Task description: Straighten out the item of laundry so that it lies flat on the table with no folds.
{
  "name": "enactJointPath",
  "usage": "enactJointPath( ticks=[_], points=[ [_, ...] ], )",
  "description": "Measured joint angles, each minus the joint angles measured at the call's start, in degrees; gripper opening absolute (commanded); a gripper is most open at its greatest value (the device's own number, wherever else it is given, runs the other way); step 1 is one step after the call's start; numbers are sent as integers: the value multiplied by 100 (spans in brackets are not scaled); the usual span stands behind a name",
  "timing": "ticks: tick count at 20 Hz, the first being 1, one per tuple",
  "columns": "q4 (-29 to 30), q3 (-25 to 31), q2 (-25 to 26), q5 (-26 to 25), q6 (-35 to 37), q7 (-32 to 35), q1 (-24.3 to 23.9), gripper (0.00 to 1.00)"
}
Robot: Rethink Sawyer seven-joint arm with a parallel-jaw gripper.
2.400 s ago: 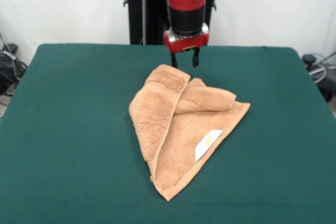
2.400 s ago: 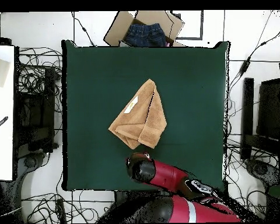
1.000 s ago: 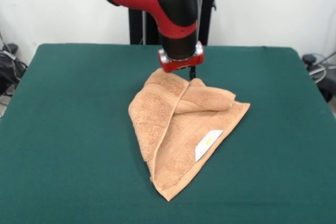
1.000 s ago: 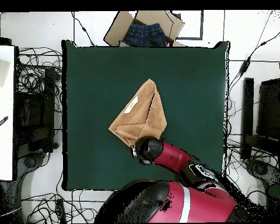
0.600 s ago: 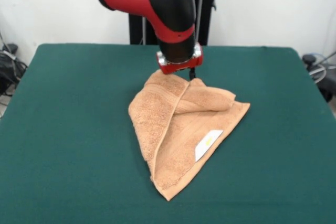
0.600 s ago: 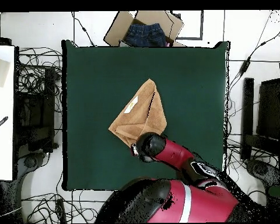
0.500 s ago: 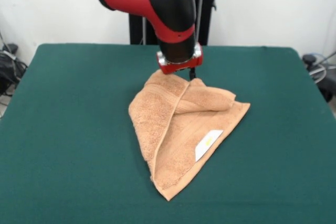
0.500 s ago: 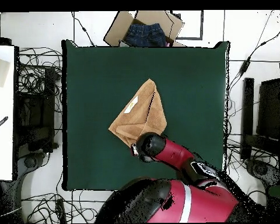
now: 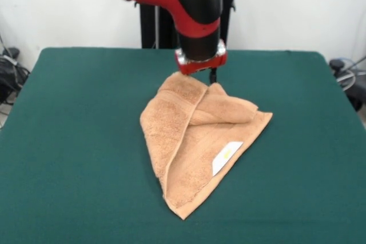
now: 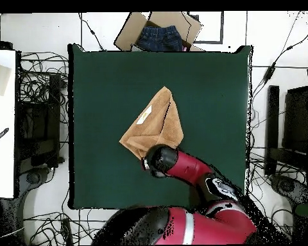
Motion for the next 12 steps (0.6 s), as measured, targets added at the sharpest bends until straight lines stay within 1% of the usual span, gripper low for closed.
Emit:
enactJointPath(
  ticks=[1, 4, 5, 10, 12],
  points=[
    [3, -100, -195, -2, 164, 0, 181, 100],
    [-10, -220, -426, -4, 439, 0, 388, 100],
    [-35, -298, -628, 0, 743, 0, 546, 100],
    [-127, -462, -930, -1, 1259, 0, 735, 100],
    [-147, -496, -976, 9, 1309, 0, 745, 100]
  ],
)
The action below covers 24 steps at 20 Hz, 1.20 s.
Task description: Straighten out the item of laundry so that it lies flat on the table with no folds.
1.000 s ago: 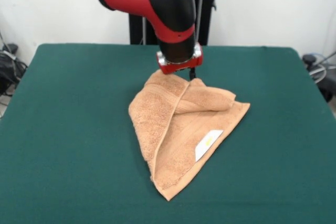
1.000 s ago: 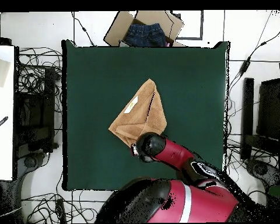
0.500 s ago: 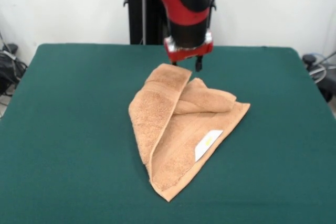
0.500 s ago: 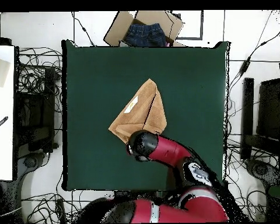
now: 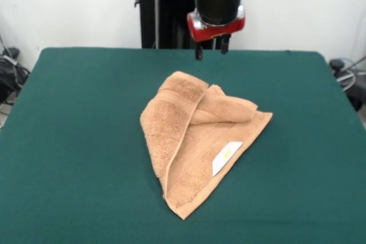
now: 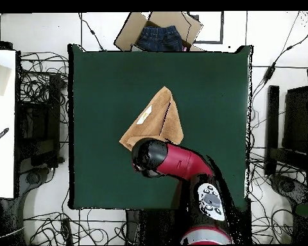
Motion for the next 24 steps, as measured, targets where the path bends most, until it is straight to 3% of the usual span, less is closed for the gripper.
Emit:
enactJointPath(
  ticks=[13, 24],
  points=[
    [-78, -45, 185, 101, -72, 0, -237, 100],
    [-879, -45, 534, 101, -29, 0, -244, 100]
  ],
)
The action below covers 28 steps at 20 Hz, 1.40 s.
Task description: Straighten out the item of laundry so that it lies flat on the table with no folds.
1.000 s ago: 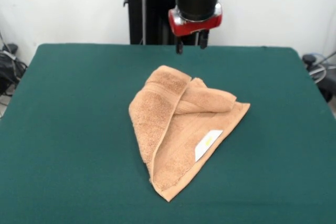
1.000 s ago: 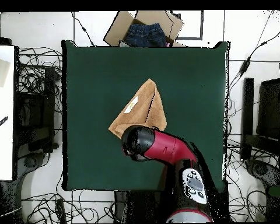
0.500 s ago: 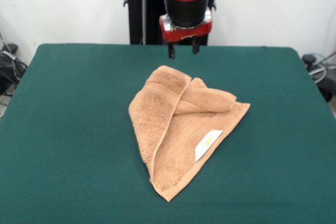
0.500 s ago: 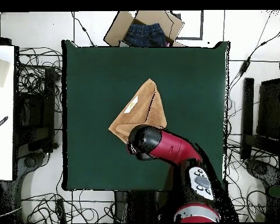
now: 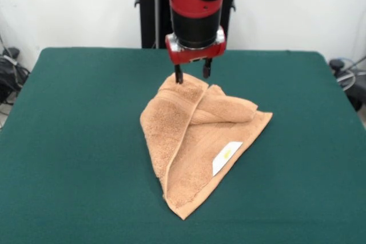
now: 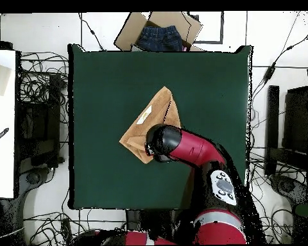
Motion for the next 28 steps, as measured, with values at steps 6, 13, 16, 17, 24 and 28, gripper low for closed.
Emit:
enactJointPath(
  ticks=[6, 13, 16, 17, 24, 28],
  points=[
    [-307, 0, 52, -2, 143, 0, 6, 100],
    [-497, 2, 137, -2, 203, 0, -6, 100],
    [-461, 8, 153, -2, 197, 0, -26, 100],
    [-406, 14, 171, -2, 155, 0, -53, 100],
    [-244, 26, 255, -2, -33, 0, -119, 100],
    [-96, 30, 256, 0, -45, 0, -120, 100]
  ],
)
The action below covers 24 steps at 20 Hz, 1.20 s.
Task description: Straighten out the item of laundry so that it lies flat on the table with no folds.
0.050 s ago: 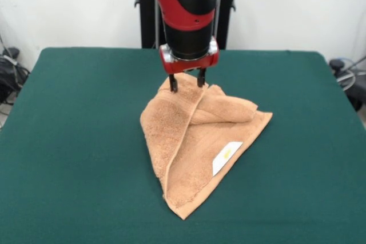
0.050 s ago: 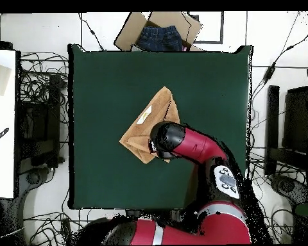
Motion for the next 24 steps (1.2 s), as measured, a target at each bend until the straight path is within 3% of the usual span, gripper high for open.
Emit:
enactJointPath(
  ticks=[13, 24],
  points=[
    [240, 80, 33, 2, -83, 0, -168, 100],
    [348, 242, 499, -114, -1016, 0, -412, 100]
  ],
)
